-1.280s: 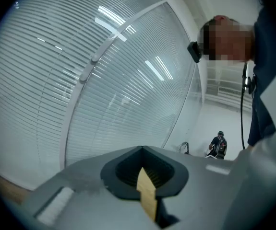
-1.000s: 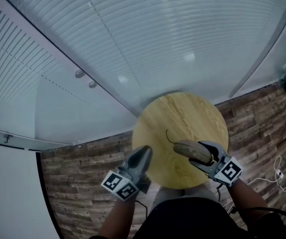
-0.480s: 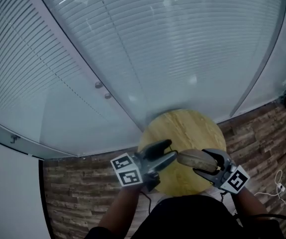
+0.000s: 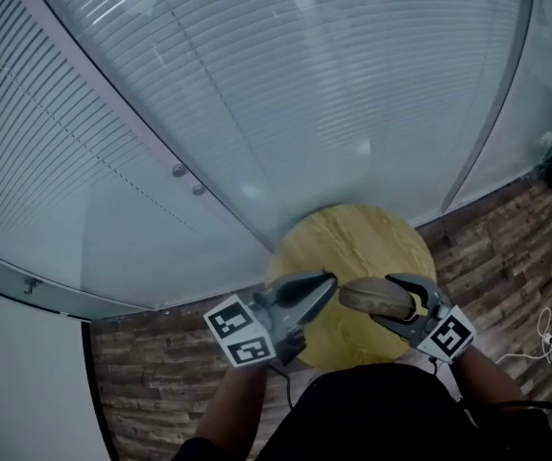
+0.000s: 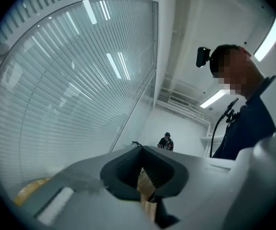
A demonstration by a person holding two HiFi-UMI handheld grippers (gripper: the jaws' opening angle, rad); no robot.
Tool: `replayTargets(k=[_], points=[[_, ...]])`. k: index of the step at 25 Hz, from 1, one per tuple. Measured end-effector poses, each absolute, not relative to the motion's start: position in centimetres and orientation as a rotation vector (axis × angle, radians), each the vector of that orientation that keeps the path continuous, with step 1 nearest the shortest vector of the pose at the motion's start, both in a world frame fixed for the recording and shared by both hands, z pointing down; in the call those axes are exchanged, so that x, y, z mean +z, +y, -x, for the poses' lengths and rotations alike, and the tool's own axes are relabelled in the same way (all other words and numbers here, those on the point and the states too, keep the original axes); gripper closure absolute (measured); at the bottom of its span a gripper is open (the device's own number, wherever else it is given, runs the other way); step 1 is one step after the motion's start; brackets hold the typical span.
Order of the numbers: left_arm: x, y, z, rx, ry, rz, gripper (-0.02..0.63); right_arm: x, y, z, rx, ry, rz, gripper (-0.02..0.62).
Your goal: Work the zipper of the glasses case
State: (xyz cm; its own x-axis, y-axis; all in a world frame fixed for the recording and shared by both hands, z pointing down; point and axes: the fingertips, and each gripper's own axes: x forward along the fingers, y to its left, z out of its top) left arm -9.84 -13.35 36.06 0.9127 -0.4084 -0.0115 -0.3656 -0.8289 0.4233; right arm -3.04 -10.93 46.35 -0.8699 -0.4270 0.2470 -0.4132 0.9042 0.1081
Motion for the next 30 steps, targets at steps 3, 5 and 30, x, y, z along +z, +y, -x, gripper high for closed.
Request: replayTargets(k=[3,5,30], points=[[36.4,-13.2,8.3,0.007,-0.591,-2.718,0.606,47.5,-11.9,3.3,-0.064,-2.758,-0.689,0.304],[37.2,-13.1,7.4,0.13,-0.624,-2.759,0.606,48.2,-12.3,3.5,-0.065,-2.761,-0.717,0.305],[35.9,-8.6,-0.5,0.804,-0.66,-3.115,0.606,49.6,-14.7,6.2,-0.068,-2.589,-0.737,0.31]])
